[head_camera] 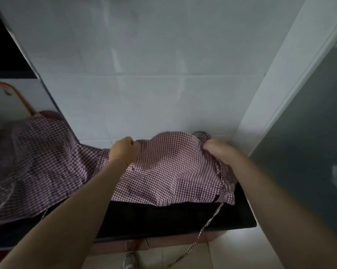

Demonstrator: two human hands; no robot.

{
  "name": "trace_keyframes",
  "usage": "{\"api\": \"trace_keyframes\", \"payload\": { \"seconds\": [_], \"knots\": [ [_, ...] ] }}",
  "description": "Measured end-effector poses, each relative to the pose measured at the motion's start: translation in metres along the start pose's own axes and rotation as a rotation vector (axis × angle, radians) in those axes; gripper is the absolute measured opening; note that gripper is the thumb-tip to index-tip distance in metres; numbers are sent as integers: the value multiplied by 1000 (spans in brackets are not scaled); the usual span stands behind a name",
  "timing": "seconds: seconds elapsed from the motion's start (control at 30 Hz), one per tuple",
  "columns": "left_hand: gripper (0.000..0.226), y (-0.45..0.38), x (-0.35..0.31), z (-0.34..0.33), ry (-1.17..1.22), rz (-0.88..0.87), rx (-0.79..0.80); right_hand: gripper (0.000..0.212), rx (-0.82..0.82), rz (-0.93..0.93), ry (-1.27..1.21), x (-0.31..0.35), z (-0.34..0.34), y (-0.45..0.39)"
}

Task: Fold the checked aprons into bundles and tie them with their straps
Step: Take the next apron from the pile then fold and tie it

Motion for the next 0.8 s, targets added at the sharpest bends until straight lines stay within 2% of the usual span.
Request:
{"api": "trace_keyframes", "payload": {
  "seconds": [0.07,0.1,0.13,0.17,0.2,0.27,0.33,0.43,0.47,0.5,0.53,0.63,0.73,0.8],
  "knots": [
    [39,0,9,-21,-296,-47,356,51,350,-131,133,-12,-26,17],
    [43,5,15,-25,-425,-52,528,61,468,-163,243,-14,-28,25],
    [46,10,24,-21,-525,-27,667,58,557,-148,370,-11,-32,31],
    [47,10,33,-16,-593,0,758,49,531,-80,490,0,-28,30],
    [49,5,38,-11,-644,10,783,43,459,40,563,19,-23,26],
    [49,-17,44,-6,-763,-57,720,41,362,180,646,42,-27,5],
    [41,-45,52,-10,-760,-68,545,38,318,173,743,36,-46,-28],
    [34,-59,61,-14,-715,-59,211,35,-37,170,728,23,-58,-70],
    [36,-62,66,-24,-723,-78,147,33,-165,243,711,27,-64,-77],
    [39,-61,71,-38,-729,-108,120,35,-219,311,708,30,-74,-76],
    [42,-57,76,-54,-709,-136,134,37,-208,367,714,32,-90,-74],
    [62,-36,91,-123,-566,-224,321,45,-1,364,725,11,-150,-81],
    [101,-17,106,-170,-473,-226,519,76,127,300,735,-15,-185,-86],
    [113,-8,117,-187,-502,-231,608,98,232,226,737,-38,-198,-85]
  ]
}}
Point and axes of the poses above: each hand's wrist, its own y-axis away from the middle knuckle, its own z-axis out of the back of the hand, x = y × z, the point moved 10 cm from there along -y, towards the middle knuckle, and after that the axes turned 9 degrees about -x, right-handed, at the moved point
